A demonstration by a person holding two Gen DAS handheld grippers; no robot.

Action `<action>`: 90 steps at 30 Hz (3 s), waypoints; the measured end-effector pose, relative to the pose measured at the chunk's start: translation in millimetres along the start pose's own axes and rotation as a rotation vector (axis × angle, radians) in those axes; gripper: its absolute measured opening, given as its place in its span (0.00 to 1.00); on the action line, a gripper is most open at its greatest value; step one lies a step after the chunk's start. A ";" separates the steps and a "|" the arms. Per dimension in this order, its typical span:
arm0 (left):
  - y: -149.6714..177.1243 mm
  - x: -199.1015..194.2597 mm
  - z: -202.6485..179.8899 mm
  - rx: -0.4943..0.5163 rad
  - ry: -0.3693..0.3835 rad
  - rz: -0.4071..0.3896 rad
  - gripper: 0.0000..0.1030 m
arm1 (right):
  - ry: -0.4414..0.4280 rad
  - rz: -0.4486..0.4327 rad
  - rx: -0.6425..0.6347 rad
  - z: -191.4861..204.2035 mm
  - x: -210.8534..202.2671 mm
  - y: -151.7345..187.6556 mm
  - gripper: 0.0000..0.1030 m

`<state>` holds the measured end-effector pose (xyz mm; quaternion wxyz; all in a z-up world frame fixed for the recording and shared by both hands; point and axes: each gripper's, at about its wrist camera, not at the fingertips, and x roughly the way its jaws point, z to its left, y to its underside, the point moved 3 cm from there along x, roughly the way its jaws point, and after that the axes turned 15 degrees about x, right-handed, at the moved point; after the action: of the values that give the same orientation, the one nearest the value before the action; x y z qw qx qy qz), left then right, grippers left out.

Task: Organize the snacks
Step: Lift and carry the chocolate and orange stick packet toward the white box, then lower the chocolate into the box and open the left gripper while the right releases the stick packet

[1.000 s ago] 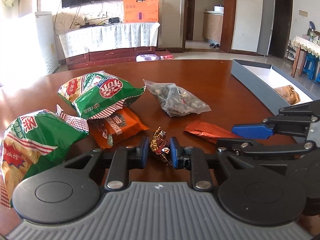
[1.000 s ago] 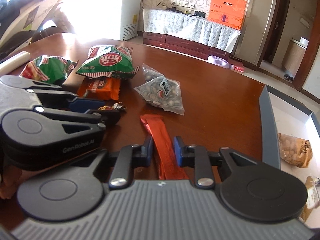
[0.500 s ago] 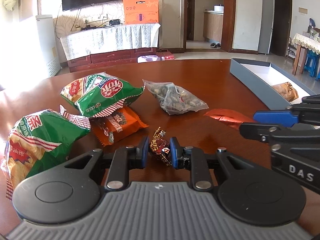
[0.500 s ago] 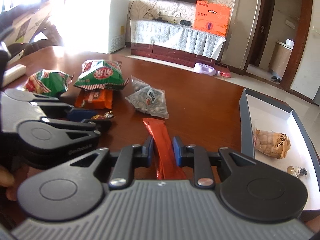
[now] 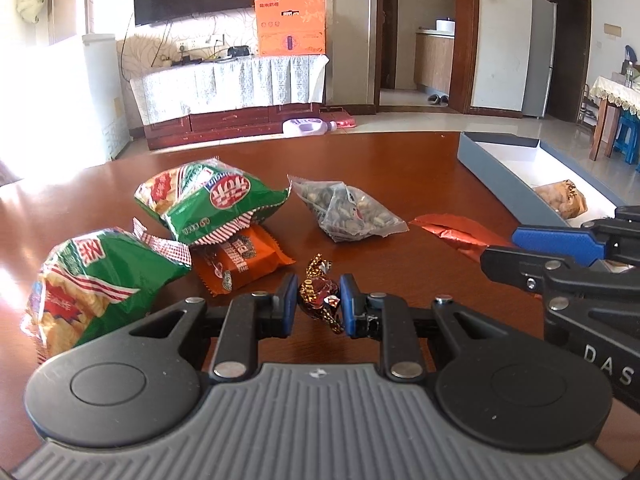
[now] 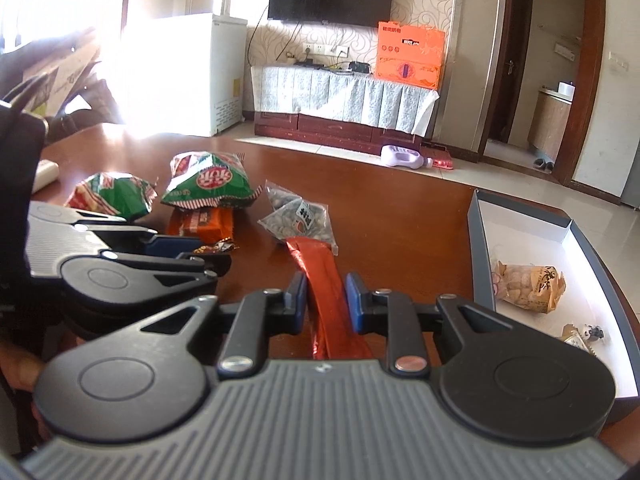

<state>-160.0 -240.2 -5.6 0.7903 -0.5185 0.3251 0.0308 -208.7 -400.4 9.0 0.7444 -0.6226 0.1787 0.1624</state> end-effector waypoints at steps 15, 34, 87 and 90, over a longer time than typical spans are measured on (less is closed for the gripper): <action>-21.5 -16.9 -30.7 0.013 -0.006 -0.023 0.26 | -0.018 -0.075 0.068 -27.6 -28.1 -13.1 0.24; -35.6 -2.3 -42.7 0.011 0.001 -0.014 0.26 | -0.029 -0.088 0.062 -32.7 -29.0 -14.3 0.24; -117.9 15.6 -139.9 0.117 0.164 -0.175 0.26 | 0.170 -0.220 0.212 -119.7 -50.7 -21.5 0.24; -121.7 20.6 -150.2 0.123 0.174 -0.173 0.26 | 0.190 -0.213 0.225 -125.2 -50.3 -19.7 0.24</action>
<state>-169.1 -428.2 42.8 0.7891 -0.4957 0.3479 -0.1025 -252.0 -528.1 29.5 0.8021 -0.5632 0.1984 0.0024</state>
